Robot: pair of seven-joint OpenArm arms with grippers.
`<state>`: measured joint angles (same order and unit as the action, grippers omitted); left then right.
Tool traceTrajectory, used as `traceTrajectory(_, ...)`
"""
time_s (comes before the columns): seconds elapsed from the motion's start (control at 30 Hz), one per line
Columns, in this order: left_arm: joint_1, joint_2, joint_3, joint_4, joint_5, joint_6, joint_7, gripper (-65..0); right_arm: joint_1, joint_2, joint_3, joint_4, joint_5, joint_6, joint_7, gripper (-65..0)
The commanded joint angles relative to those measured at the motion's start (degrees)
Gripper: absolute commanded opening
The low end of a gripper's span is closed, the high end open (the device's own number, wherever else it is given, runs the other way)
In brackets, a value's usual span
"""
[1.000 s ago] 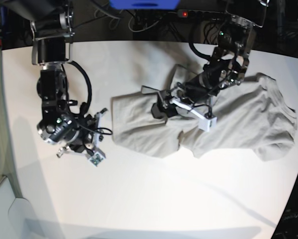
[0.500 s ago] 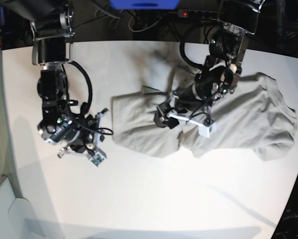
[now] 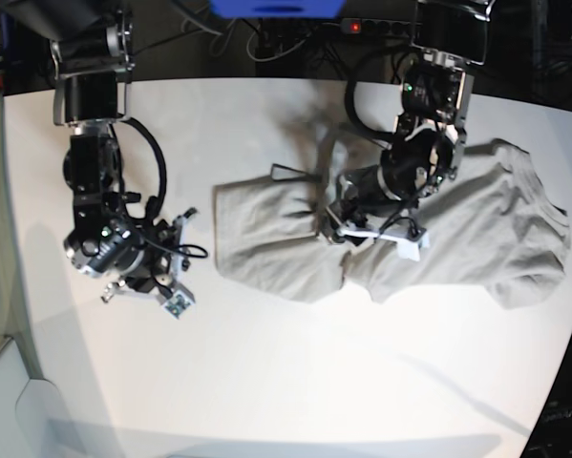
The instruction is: Layout the t-shirt on the table in an organized manner, then fold the t-shirt properly
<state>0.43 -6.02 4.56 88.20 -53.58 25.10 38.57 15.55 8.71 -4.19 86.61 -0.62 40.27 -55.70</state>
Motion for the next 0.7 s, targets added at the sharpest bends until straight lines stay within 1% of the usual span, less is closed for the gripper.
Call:
traceTrajectory(0.0,-1.0,0.1,0.0,0.3,-1.5,1.9,0.3,-39.7,1.5,0.5,0.2,0.8,0.5,-0.3,1.0,-46.7)
traceTrajectory(0.2,-2.4,0.2,-0.1,-1.9,-1.5,1.9,0.3,-39.9,1.5,0.6,0.2,0.8,0.5,-0.3,1.0,-46.7)
traceTrajectory(0.27,-2.4,0.2,-0.1,-1.7,-1.6,1.8,0.3,-41.8,1.5,0.6,0.2,0.9,0.5,-0.3,1.0,-46.7)
traceTrajectory(0.3,-2.4,0.2,-0.1,-1.5,-1.6,1.6,0.3,-44.2,1.5,0.6,0.2,0.9,0.5,-0.3,1.0,-46.7)
traceTrajectory(0.37,-2.4,0.2,-0.1,-1.4,-1.8,1.6,0.2,-54.1,1.5,0.6,0.2,0.9,0.5,-0.3,1.0,-46.7)
traceTrajectory(0.4,-2.3,0.2,-0.2,-1.3,-1.9,1.6,0.2,-60.5,1.5,0.6,0.2,1.0,0.5,-0.3,1.0,-46.7)
traceTrajectory(0.43,-2.3,0.2,-0.2,-1.3,-2.0,1.6,0.2,-65.0,1.5,0.6,0.2,1.0,0.5,-0.3,1.0,-46.7)
traceTrajectory(0.47,-2.3,0.2,-0.2,-1.2,-2.0,1.6,0.2,-65.0,1.5,0.6,0.2,1.0,0.5,-0.3,1.0,-46.7)
traceTrajectory(0.5,-2.1,0.2,-0.2,-0.8,-2.0,1.6,0.2,-63.5,1.5,0.6,0.2,1.1,0.5,-0.3,1.0,-46.7)
traceTrajectory(0.57,-1.9,0.2,-0.2,1.5,-1.7,1.6,-0.2,-65.0,1.5,0.6,0.2,1.2,0.5,-0.3,1.0,-46.7)
traceTrajectory(0.67,0.1,-0.3,0.0,6.5,-1.6,1.8,-1.3,-64.5,1.7,0.6,0.2,1.2,0.5,-0.3,1.0,-46.8)
